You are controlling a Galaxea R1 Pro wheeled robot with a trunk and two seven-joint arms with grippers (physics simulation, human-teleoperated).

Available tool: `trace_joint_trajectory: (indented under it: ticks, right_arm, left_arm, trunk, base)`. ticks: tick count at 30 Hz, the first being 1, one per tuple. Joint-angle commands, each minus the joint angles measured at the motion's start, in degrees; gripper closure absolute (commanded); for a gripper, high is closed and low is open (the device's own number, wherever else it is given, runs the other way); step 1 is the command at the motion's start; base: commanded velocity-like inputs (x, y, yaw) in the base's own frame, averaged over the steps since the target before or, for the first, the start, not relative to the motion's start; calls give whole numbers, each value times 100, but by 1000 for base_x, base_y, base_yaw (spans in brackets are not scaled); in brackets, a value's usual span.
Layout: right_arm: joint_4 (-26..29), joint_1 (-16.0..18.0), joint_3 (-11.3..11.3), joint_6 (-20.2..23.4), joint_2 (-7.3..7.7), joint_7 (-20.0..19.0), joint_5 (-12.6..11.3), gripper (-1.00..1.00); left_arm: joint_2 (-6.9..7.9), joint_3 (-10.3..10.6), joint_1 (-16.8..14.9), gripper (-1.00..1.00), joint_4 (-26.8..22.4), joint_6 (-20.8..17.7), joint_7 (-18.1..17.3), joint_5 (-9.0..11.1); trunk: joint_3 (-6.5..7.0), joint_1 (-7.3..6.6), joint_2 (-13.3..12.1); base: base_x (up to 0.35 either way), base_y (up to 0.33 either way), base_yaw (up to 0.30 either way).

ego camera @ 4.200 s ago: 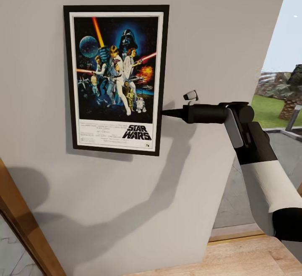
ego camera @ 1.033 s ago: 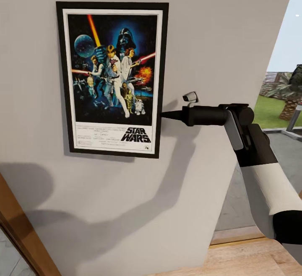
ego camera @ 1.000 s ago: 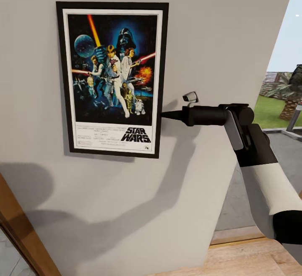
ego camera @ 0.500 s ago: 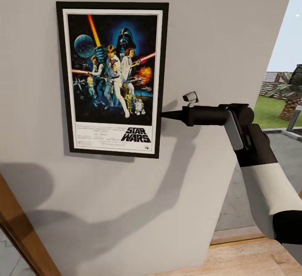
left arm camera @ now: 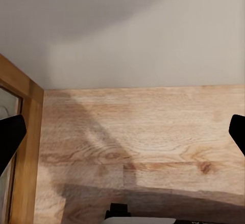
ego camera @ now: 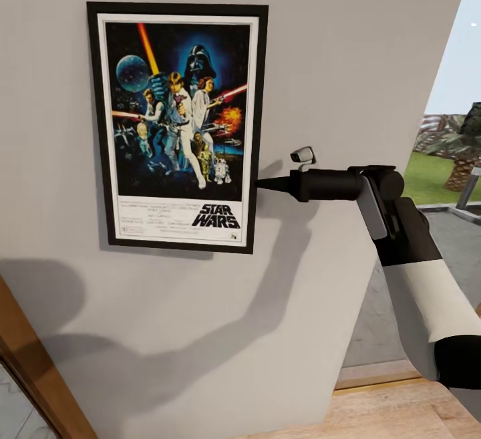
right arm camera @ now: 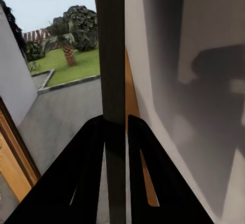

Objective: Pick up the poster from the kitchen countertop and hang it on one of the wall nails in the kitchen.

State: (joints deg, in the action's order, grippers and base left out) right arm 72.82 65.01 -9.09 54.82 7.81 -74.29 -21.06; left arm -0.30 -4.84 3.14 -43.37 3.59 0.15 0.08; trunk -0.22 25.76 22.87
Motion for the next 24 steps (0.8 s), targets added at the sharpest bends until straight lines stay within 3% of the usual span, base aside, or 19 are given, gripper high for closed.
trace_joint_trajectory:
  ticks: [1,24]
  right_arm:
    - [0,3,-7,37,3,-2,-28,100]
    - [4,2,-13,-90,10,-13,-30,100]
  left_arm:
    - [0,-8,2,-100,-5,10,-2,1]
    - [2,-8,2,-100,-5,10,1,1]
  trunk:
    - [-2,2,4]
    - [-2,2,4]
  base:
    - [0,0,0]
    - [16,0,0]
